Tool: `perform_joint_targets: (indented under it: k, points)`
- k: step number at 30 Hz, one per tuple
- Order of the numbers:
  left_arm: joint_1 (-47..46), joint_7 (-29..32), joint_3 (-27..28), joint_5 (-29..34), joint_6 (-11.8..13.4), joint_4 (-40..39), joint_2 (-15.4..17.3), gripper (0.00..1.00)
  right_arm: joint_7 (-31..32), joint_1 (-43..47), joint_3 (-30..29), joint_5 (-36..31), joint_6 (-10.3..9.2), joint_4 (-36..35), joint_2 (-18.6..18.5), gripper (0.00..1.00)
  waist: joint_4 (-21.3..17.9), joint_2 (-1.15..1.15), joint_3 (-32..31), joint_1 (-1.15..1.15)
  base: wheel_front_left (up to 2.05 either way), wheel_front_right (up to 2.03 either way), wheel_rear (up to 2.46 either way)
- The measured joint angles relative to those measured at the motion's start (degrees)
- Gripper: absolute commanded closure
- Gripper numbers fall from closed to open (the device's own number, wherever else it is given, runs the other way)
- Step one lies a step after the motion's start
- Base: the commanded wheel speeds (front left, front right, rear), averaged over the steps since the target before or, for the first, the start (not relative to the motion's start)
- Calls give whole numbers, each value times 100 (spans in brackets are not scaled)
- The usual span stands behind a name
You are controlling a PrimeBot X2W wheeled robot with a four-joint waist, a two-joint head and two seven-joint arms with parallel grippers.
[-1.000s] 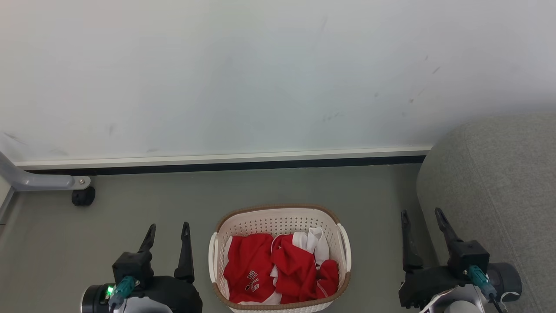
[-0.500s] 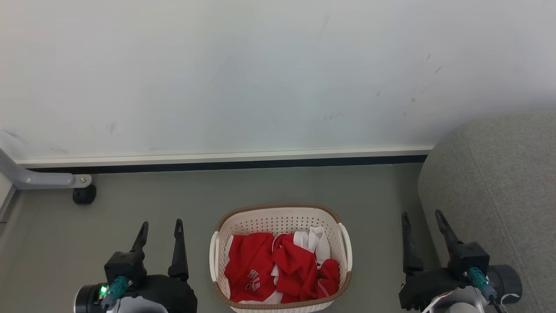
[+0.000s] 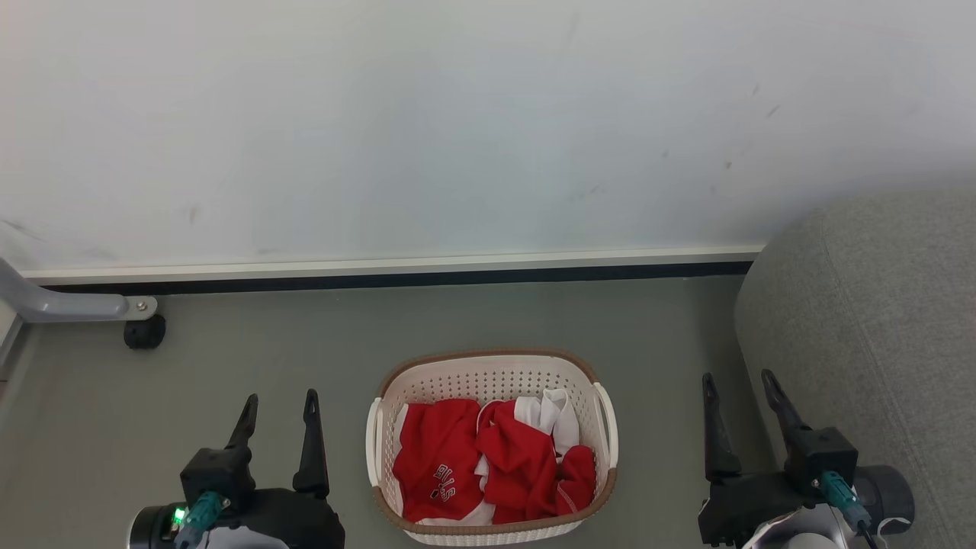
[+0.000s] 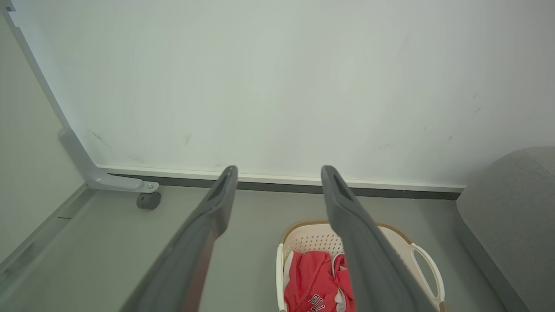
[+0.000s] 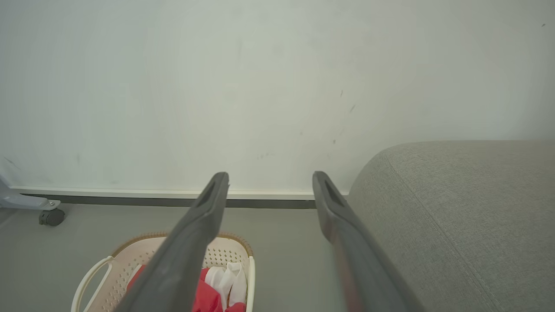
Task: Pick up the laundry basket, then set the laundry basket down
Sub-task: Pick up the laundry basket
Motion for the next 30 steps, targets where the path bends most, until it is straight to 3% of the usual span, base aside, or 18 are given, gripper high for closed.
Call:
perform_joint_targets:
  k: [12,30]
  points:
    - [-19,60,-25,0,-2,-113,3,0,53,-35,66,0,0,-79,1,0,-76,0,392,0,0,0,0]
    - [-517,199,-51,0,-70,-314,53,0,129,-522,91,-44,0,-263,0,0,-135,0,1533,1,0,0,0]
